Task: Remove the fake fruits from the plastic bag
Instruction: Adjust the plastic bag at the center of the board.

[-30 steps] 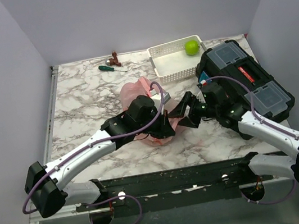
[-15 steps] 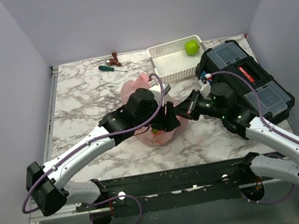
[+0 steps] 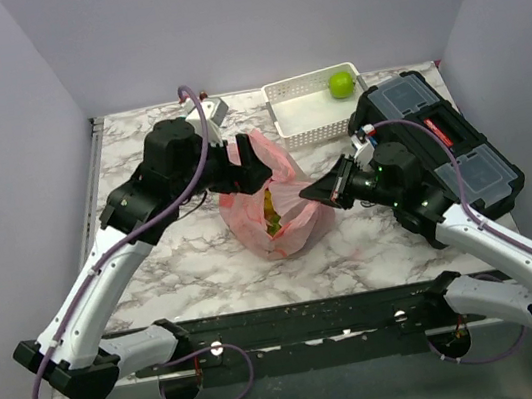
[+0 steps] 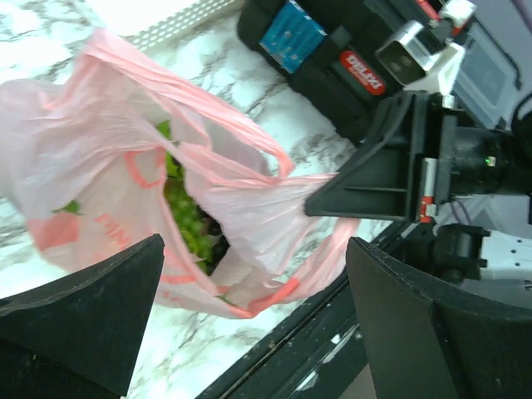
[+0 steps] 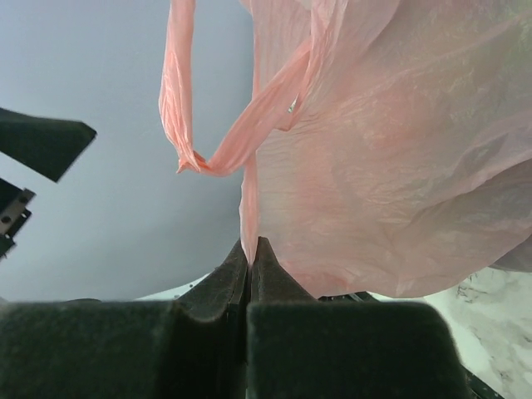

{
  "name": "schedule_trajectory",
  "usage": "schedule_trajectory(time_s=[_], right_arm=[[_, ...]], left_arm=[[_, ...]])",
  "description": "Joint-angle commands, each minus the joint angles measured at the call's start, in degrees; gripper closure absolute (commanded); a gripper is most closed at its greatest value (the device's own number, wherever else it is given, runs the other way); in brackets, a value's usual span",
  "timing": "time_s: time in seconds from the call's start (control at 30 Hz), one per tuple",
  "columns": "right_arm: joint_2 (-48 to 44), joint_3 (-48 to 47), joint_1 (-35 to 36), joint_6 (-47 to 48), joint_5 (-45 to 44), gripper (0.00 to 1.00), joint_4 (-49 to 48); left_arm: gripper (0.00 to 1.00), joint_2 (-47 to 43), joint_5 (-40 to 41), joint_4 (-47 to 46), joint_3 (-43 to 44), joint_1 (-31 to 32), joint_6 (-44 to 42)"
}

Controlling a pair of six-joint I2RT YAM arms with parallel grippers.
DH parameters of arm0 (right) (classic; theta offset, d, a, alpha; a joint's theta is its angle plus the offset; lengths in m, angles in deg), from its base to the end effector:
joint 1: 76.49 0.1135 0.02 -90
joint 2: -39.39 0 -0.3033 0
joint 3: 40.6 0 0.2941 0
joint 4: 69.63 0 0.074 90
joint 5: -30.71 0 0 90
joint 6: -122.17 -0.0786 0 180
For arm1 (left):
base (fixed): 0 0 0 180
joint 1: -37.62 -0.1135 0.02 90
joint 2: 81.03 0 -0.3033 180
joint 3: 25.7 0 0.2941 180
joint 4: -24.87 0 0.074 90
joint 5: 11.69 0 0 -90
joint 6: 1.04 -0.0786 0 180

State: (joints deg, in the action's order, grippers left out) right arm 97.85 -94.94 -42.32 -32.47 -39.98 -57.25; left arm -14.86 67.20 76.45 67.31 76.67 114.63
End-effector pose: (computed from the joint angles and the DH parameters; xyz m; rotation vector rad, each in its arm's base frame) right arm 0.2309 0.1882 0.3088 0.2967 2.1123 1.4341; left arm 0.2212 -0.1990 0.4605 0.3765 2.0813 -0.8968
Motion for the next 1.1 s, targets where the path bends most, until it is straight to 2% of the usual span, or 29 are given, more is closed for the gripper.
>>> schedule_trajectory(time_s=[0.0, 0.07, 0.17, 0.33, 0.43, 0.63, 0.83, 0.9, 1.07], right_arm=[[-0.8, -1.4, 0.4, 2.0, 0.1, 0.99, 1.2], [-0.8, -1.2, 0.4, 2.0, 0.8, 0.99, 1.1], [-1.1, -0.8, 0.4, 2.2, 0.8, 0.99, 1.9], [-1.7, -0.5, 0.4, 2.2, 0.5, 0.99, 2.5], [-1.8, -0.5, 0.4, 2.1, 0.5, 0.99, 2.7], [-1.9, 0.1, 0.4, 1.9, 0.5, 0.99, 2.4], [-1.8, 0.1, 0.3, 1.9, 0.6, 0.99, 2.5], [-2.0, -0.1, 0.4, 2.3, 0.3, 0.99, 3.0], [-2.7, -1.0, 0.4, 4.1, -2.1, 0.99, 6.3]], left_arm=[[0.12, 5.7, 3.2, 7.6, 6.8, -3.1, -4.0], [0.17, 9.6, 3.4, 8.6, 11.0, -3.1, -4.6], [0.24, 14.5, -0.9, 7.1, 14.3, -2.8, -1.6], [0.27, 17.5, -1.0, 0.7, 11.8, 0.6, 4.3], [0.34, 17.3, -1.0, -4.4, 8.0, 1.4, 7.8], [0.39, 18.7, 0.3, -7.8, 5.3, 2.3, 9.4], [0.56, 20.1, 1.8, -6.7, 5.7, 2.4, 7.2], [0.69, 19.8, 2.8, -5.5, 6.4, 2.3, 5.4], [0.91, 16.6, 7.9, -0.7, 7.5, 1.9, 0.1]])
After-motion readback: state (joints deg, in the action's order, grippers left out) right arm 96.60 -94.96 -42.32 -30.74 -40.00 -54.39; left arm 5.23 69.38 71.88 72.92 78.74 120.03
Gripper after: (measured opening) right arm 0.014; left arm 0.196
